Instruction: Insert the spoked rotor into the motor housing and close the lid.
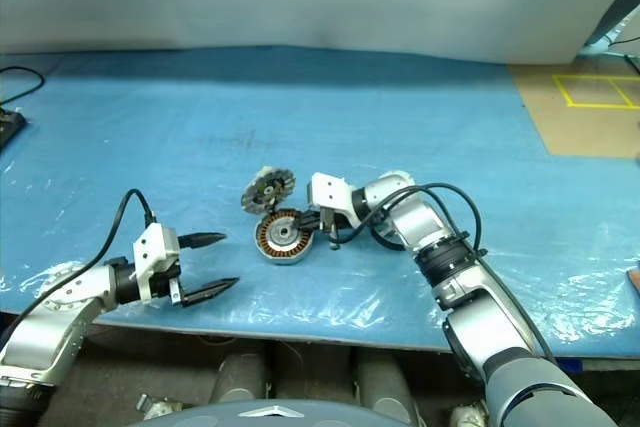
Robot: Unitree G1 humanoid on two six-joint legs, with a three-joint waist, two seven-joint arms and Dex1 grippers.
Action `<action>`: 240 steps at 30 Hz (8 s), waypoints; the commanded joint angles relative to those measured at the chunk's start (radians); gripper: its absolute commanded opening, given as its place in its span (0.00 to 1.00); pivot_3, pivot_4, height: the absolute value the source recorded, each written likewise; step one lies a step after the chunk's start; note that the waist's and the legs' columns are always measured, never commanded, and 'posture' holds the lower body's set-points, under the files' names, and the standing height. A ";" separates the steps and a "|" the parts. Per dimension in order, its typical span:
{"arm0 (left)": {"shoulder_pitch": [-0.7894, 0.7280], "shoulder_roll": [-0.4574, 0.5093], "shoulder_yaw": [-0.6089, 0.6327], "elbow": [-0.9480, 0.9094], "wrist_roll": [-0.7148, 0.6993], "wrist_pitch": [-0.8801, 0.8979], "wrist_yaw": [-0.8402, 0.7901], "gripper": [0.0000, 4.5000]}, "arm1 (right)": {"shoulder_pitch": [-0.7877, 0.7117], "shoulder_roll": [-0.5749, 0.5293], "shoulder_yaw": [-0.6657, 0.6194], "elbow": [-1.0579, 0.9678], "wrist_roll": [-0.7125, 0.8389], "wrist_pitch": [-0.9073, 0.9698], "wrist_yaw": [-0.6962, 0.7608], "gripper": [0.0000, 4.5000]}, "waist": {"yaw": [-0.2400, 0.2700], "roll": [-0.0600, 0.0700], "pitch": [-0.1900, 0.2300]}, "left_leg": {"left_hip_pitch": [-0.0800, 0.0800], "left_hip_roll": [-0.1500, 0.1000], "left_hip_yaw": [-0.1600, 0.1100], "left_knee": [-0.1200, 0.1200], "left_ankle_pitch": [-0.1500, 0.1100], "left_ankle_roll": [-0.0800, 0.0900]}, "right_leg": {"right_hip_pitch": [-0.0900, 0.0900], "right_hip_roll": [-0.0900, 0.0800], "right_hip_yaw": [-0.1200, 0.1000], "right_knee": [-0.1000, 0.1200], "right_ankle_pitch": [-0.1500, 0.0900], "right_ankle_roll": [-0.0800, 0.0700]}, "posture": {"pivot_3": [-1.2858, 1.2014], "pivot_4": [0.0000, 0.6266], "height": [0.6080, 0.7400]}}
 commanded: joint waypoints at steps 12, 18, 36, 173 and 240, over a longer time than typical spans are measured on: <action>0.010 0.002 0.004 -0.040 -0.011 0.010 0.008 1.00 | -0.009 0.035 0.007 -0.052 0.023 0.014 0.016 0.01 | -0.005 0.000 0.000 | 0.000 0.000 0.000 0.000 0.000 0.000 | 0.000 0.000 0.000 0.000 0.000 0.000 | 0.52 0.24 1.00; 0.002 -0.003 -0.006 -0.032 -0.006 0.010 0.012 1.00 | -0.016 0.042 -0.002 -0.105 0.059 0.064 0.042 0.01 | -0.004 0.000 0.000 | 0.000 0.001 0.000 0.000 0.000 0.000 | 0.000 0.001 0.000 0.000 0.000 0.000 | 0.52 0.24 1.00; 0.005 -0.008 -0.015 -0.026 -0.003 0.008 0.016 1.00 | -0.032 0.016 -0.011 -0.094 0.047 0.071 0.015 0.01 | -0.002 0.000 0.000 | -0.001 0.000 0.000 0.000 0.000 0.000 | 0.000 0.000 0.000 0.000 0.000 0.000 | 0.52 0.24 1.00; 0.000 -0.071 -0.029 0.043 0.006 -0.052 0.024 1.00 | 0.157 -0.423 -0.290 -0.304 0.241 0.331 -0.008 0.55 | 0.006 0.000 0.000 | -0.001 0.000 0.000 0.001 0.000 0.000 | 0.000 0.000 0.000 -0.001 -0.001 0.000 | 0.52 0.24 1.00; 0.033 -0.068 -0.038 -0.004 -0.001 -0.028 0.058 1.00 | 0.137 -0.224 -0.015 -0.236 0.074 0.043 0.105 0.55 | 0.001 0.000 0.000 | -0.001 0.000 -0.001 0.001 0.000 0.000 | 0.001 0.000 -0.001 0.000 -0.001 0.000 | 0.52 0.24 1.00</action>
